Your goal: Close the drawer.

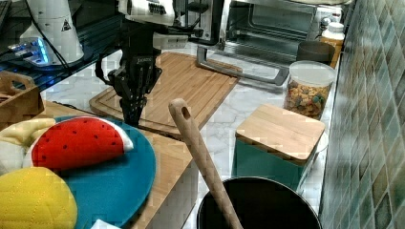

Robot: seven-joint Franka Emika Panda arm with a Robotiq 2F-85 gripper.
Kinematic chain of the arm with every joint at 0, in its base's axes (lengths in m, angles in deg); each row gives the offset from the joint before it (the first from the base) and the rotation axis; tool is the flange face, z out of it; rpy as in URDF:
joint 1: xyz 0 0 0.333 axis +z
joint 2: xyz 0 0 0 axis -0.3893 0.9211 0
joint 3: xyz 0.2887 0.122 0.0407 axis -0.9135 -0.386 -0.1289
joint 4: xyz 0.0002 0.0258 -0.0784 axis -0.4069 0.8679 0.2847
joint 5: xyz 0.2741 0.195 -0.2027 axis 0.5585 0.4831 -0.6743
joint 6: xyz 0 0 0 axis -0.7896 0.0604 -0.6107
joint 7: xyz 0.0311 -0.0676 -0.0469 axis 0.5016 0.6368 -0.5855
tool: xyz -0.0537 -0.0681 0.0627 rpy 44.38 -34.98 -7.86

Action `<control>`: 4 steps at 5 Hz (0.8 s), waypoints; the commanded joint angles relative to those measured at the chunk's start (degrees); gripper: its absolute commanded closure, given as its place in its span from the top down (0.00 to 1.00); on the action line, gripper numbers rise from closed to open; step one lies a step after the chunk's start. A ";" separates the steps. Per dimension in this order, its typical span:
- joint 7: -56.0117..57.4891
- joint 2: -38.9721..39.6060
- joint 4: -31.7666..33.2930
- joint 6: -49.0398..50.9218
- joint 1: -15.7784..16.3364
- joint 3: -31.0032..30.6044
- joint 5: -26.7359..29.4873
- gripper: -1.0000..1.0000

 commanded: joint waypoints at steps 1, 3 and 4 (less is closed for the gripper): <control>3.44 2.12 -6.69 -0.94 -7.85 7.41 0.01 0.00; 3.45 2.13 -6.69 -0.94 -7.82 7.46 0.03 0.00; 3.51 2.16 -6.67 -0.96 -7.60 7.68 0.15 0.00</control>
